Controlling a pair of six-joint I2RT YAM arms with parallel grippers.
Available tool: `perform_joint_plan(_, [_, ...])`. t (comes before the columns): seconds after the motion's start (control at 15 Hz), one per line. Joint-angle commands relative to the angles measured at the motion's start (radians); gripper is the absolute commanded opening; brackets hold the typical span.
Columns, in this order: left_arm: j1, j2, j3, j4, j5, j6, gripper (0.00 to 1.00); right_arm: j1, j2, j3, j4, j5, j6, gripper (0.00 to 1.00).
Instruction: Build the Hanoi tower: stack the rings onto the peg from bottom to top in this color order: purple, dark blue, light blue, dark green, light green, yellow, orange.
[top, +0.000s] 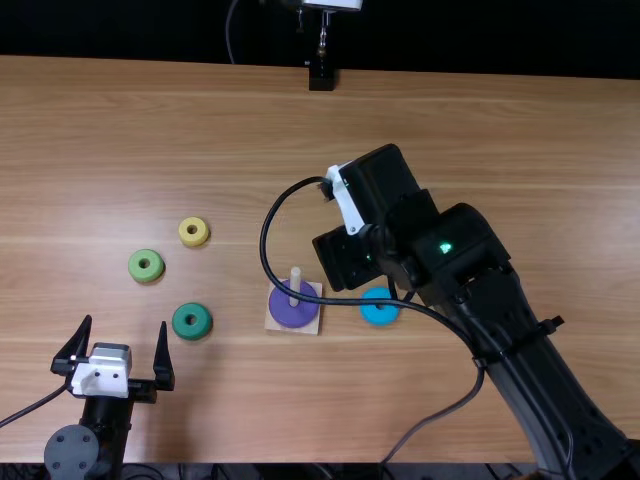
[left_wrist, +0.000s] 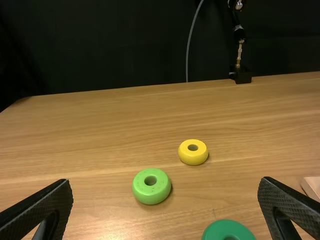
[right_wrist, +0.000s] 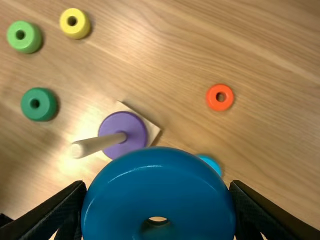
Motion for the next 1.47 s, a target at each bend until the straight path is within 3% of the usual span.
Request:
perform_joint_plan(0.0, [-0.007, -0.012, -0.03, -0.003, -0.006, 0.0, 1.0, 0.028, 0.025, 0.044, 0.001, -0.008, 0.007, 0.0])
perform_joint_plan(0.6, [-0.007, -0.012, -0.03, -0.003, -0.006, 0.0, 1.0, 0.111, 0.094, 0.062, 0.012, -0.01, 0.007, 0.0])
perform_joint_plan(1.4, [-0.007, -0.012, -0.03, -0.003, -0.006, 0.0, 1.0, 0.131, 0.17, 0.105, 0.034, -0.01, 0.009, 0.0])
